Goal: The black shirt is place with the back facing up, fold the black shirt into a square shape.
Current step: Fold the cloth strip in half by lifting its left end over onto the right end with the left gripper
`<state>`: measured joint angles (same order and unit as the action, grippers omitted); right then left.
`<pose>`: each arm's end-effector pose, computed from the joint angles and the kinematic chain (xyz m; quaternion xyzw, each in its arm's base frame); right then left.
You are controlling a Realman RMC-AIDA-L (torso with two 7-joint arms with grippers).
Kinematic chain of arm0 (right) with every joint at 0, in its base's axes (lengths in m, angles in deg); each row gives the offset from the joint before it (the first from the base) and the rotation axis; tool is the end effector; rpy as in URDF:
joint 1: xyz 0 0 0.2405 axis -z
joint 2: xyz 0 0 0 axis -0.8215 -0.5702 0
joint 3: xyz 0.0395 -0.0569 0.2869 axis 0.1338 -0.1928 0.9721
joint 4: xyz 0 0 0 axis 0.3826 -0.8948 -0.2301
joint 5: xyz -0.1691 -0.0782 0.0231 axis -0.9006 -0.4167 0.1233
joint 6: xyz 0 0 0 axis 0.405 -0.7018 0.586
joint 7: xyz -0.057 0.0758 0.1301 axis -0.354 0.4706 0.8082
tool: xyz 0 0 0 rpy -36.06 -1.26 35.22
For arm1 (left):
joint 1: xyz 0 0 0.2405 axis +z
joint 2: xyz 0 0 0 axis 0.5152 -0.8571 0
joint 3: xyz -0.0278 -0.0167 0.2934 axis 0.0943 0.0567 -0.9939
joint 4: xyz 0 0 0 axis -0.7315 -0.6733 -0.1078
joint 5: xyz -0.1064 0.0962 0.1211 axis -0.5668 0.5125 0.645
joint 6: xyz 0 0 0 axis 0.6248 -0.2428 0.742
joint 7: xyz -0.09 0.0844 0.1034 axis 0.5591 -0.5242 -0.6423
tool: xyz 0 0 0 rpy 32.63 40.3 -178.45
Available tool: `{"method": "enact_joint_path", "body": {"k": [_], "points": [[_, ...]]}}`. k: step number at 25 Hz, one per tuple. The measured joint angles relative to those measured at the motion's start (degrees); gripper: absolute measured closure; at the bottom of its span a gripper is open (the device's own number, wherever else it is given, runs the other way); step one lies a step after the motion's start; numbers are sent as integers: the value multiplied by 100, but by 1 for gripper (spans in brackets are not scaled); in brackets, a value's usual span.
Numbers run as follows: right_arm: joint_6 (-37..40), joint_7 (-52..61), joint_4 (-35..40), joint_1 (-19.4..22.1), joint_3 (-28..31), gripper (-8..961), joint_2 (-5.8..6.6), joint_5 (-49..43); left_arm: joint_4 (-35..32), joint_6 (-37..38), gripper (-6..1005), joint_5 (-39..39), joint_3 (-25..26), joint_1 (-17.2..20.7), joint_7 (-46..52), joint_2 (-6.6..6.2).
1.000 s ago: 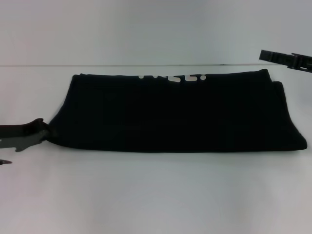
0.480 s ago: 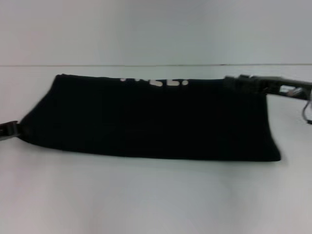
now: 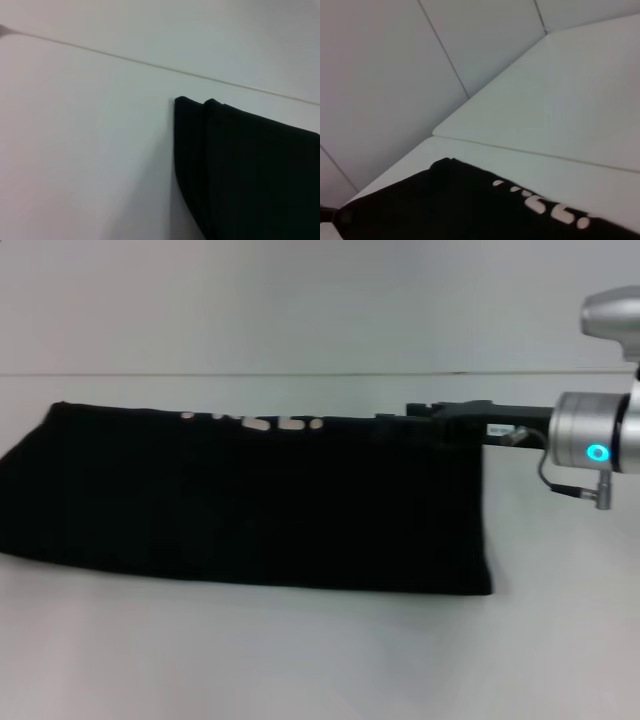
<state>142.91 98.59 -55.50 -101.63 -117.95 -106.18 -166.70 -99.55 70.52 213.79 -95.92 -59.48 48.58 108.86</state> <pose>0.2135 0.4340 -0.0573 -0.8837 0.3660 0.2259 0.1849 -0.4092 0.3524 0.0823 -0.7183 -0.5683 -0.0939 0.3901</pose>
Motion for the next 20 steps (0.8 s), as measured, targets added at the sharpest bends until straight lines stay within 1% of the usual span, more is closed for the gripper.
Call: {"method": "enact_joint_path", "body": {"k": [5,11,15,18,19,20], "points": [[-80,-10,-108,-157,-9,266,-3,4,-258,-18,978,100,148,169,-59,-44],[-108,-43,-105,-170,-10,265,14,4,-327,6,979,107,269,194,-336,-46],[-212,-115,-65,-130,40,265,20,31,-379,289,978,-4,234,33,-616,-41],[-427,-215,-55,-105,49,266,28,127,-380,736,978,-257,139,-133,-814,-19],[-509,-250,-55,-96,52,266,35,162,-380,736,978,-257,139,-133,-814,-19],[-584,-281,-55,-86,54,266,41,191,-371,1263,979,-615,-122,-313,-814,7]]}}
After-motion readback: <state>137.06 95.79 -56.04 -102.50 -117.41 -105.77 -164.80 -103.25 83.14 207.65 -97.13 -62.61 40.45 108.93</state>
